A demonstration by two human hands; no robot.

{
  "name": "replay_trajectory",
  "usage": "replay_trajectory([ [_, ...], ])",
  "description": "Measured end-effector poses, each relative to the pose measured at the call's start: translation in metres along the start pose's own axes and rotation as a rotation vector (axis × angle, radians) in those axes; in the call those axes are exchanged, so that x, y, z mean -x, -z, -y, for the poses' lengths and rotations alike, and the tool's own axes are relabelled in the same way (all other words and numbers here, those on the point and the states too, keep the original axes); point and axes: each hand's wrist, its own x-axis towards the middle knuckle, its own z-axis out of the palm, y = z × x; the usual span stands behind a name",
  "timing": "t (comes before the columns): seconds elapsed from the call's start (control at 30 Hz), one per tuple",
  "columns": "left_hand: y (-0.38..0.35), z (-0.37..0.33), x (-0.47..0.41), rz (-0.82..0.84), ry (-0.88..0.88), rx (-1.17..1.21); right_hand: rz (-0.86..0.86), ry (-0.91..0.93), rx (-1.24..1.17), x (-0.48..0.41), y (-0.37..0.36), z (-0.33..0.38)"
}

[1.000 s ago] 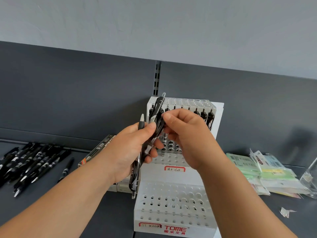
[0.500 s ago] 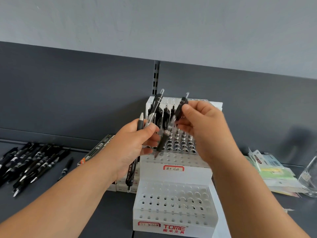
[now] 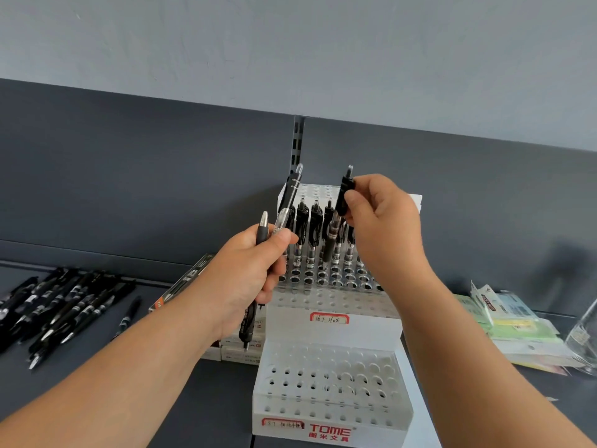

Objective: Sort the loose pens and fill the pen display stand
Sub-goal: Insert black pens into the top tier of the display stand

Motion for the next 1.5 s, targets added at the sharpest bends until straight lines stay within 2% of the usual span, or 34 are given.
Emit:
replay_trajectory([
  [0.23, 0.002, 0.001, -0.001, -0.009, 0.051, 0.085, 0.114, -0.052, 0.169, 0.009, -0.013, -0.020],
  [0.5, -0.002, 0.002, 0.001, 0.044, 0.026, 0.049, 0.125, -0.097, 0.227, 0.011, -0.010, -0.020],
  [0.57, -0.001, 0.002, 0.001, 0.061, 0.015, 0.030, 0.080, -0.083, 0.228, 0.013, -0.006, -0.016],
  [0.6, -0.001, 0.002, 0.001, 0.065, 0.005, 0.008, 0.045, -0.080, 0.183, 0.014, -0.004, -0.012],
  [0.67, -0.002, 0.003, 0.001, 0.061, -0.016, -0.039, 0.014, -0.128, -0.065, 0.016, -0.001, -0.005],
  [0.8, -0.005, 0.004, 0.000, 0.055, -0.019, -0.042, 0.171, -0.318, -0.636, 0.017, 0.004, 0.004],
  [0.87, -0.006, 0.002, 0.001, 0.084, -0.007, -0.010, 0.232, -0.350, -0.769, 0.016, 0.007, 0.003],
  [0.93, -0.006, 0.000, 0.003, 0.123, 0.014, 0.019, 0.257, -0.358, -0.800, 0.017, 0.009, 0.002],
  [1.1, -0.008, -0.002, 0.005, 0.210, 0.066, 0.010, 0.264, -0.367, -0.798, 0.017, 0.010, 0.000],
  [1.23, -0.009, -0.003, 0.004, 0.165, 0.074, -0.027, 0.199, -0.293, -0.727, 0.013, 0.016, 0.003],
  [1.4, -0.004, -0.002, 0.001, 0.036, 0.063, -0.025, -0.059, -0.109, -0.418, 0.002, 0.032, 0.009],
  [1.5, -0.002, -0.002, 0.001, 0.002, 0.067, 0.008, -0.120, -0.011, -0.187, -0.002, 0.033, 0.008],
])
